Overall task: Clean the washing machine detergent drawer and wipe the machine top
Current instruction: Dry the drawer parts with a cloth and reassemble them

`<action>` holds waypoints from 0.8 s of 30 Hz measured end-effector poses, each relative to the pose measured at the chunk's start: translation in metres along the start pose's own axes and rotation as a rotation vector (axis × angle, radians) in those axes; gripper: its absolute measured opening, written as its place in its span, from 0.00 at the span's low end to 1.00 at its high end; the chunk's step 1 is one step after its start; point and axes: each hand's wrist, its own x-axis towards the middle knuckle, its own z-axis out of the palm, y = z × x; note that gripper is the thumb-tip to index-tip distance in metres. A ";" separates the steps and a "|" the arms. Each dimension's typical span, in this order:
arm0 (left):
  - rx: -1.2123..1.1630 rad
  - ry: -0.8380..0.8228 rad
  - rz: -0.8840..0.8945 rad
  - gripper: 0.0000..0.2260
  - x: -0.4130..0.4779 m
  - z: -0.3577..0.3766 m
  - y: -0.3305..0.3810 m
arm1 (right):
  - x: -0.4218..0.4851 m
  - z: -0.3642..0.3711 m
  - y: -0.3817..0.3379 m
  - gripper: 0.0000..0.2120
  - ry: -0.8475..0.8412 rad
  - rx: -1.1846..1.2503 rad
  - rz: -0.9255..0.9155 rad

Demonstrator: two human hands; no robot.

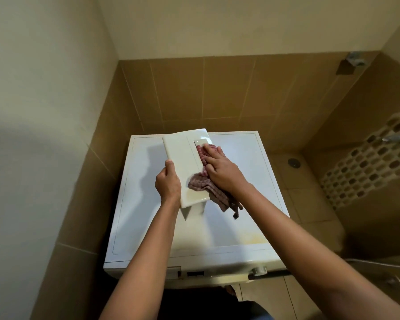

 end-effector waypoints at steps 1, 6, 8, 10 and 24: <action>0.010 0.011 0.006 0.16 -0.001 0.000 0.001 | -0.006 0.000 0.000 0.19 0.013 0.039 -0.003; 0.025 0.031 0.011 0.17 -0.002 0.000 0.000 | -0.033 0.013 0.001 0.18 0.188 0.009 -0.117; 0.027 0.029 0.015 0.17 -0.003 0.000 0.001 | -0.039 0.021 0.004 0.22 0.280 -0.024 -0.162; 0.034 0.032 0.017 0.17 -0.004 -0.001 0.001 | -0.044 0.029 0.006 0.23 0.386 0.018 -0.174; -0.041 0.029 0.001 0.16 -0.010 0.002 0.000 | -0.073 0.058 0.002 0.17 0.562 -0.285 -0.484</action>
